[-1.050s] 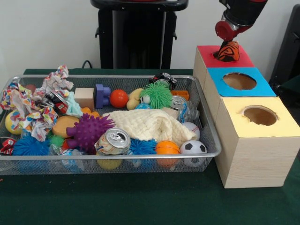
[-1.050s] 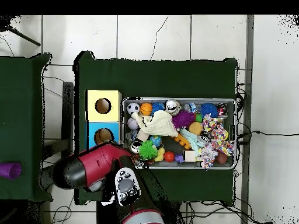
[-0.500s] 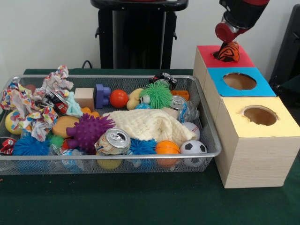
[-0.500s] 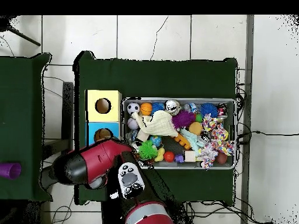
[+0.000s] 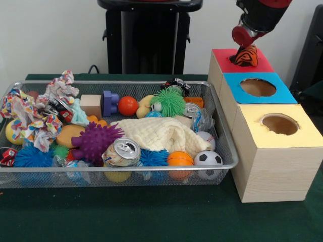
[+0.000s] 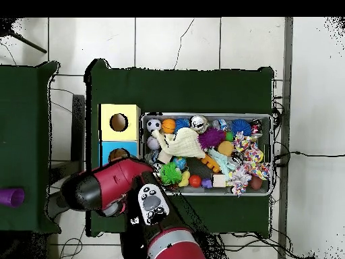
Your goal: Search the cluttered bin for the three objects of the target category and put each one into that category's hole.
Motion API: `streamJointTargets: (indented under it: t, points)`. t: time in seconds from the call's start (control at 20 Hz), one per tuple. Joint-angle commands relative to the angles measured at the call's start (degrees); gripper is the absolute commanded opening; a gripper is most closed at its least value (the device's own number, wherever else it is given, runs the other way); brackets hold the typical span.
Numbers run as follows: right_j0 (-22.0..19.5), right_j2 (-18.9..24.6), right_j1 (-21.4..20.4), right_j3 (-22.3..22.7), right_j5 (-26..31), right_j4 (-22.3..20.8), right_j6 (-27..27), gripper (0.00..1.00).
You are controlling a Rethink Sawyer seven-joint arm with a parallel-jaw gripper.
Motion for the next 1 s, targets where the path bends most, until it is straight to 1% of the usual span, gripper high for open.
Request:
streamJointTargets:
  t: [0.05,0.4,1.0]
  points:
    - [-3.9,2.0,11.3,-13.8,-29.2,-12.3,-1.3,0.0]
    - [-5.1,3.5,13.4,-14.2,-31.9,-13.6,-1.4,0.0]
    - [-5.7,4.6,14.1,-14.8,-32.0,-15.3,-0.7,0.0]
